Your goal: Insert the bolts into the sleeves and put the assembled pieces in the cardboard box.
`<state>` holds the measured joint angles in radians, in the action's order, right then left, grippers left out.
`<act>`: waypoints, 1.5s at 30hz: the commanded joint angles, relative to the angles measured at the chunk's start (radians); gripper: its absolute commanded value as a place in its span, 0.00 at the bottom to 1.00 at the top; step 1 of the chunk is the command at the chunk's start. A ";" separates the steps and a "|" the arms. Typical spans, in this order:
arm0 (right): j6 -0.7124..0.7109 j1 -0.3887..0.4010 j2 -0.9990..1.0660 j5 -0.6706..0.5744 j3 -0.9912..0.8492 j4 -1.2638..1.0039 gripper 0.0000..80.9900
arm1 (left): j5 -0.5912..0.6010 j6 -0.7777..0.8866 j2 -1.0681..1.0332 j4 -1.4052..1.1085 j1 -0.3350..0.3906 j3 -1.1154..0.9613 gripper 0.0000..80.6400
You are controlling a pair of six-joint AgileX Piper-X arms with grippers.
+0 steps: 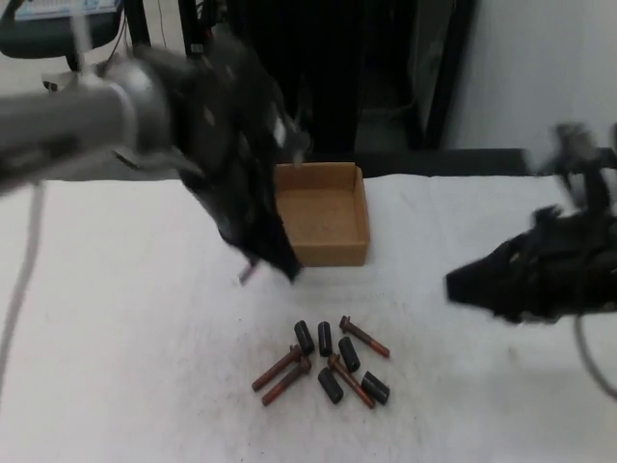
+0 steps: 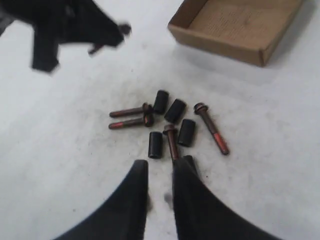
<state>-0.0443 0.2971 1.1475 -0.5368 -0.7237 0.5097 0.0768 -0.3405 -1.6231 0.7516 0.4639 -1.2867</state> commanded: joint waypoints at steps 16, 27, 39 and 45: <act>-0.364 0.271 0.673 0.482 -0.467 0.341 0.22 | 0.048 0.080 0.497 0.208 -0.139 -0.007 0.00; -0.376 0.273 0.686 0.537 -0.610 0.484 0.43 | 0.045 0.071 0.515 0.246 -0.144 0.062 0.00; -0.374 0.288 0.686 0.537 -0.542 0.483 0.39 | 0.091 0.073 0.515 0.192 -0.144 0.238 0.00; -0.374 0.287 0.686 0.537 -0.484 0.391 0.39 | 0.104 0.076 0.515 0.170 -0.144 0.242 0.00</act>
<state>-0.4110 0.5815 1.8449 0.0000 -1.2142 0.9228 0.1751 -0.2694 -1.1149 0.9414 0.3222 -1.0418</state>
